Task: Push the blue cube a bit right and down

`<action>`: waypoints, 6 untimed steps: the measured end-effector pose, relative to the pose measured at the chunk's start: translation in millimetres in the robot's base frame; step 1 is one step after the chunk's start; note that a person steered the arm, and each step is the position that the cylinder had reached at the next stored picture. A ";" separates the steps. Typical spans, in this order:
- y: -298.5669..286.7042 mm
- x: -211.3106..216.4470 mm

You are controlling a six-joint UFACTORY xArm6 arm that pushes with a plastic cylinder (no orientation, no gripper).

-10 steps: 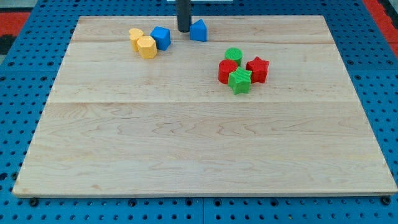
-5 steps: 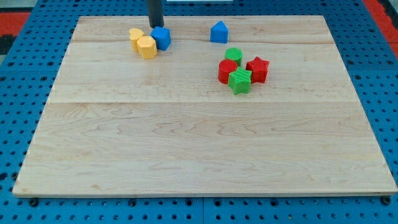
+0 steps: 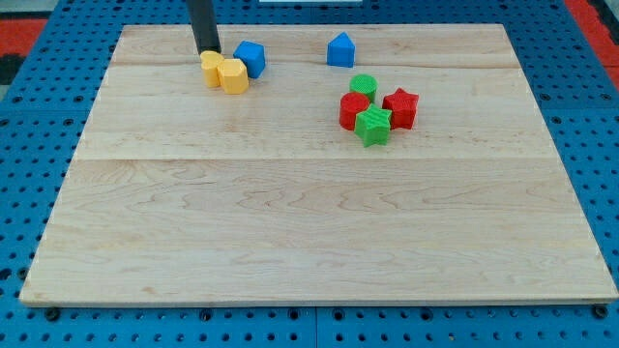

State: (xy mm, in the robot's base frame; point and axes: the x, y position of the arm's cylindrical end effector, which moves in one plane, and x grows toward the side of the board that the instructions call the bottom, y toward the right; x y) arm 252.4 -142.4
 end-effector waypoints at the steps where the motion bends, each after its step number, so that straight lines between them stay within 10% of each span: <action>1: 2.0 0.3; 6: 70.3 20.9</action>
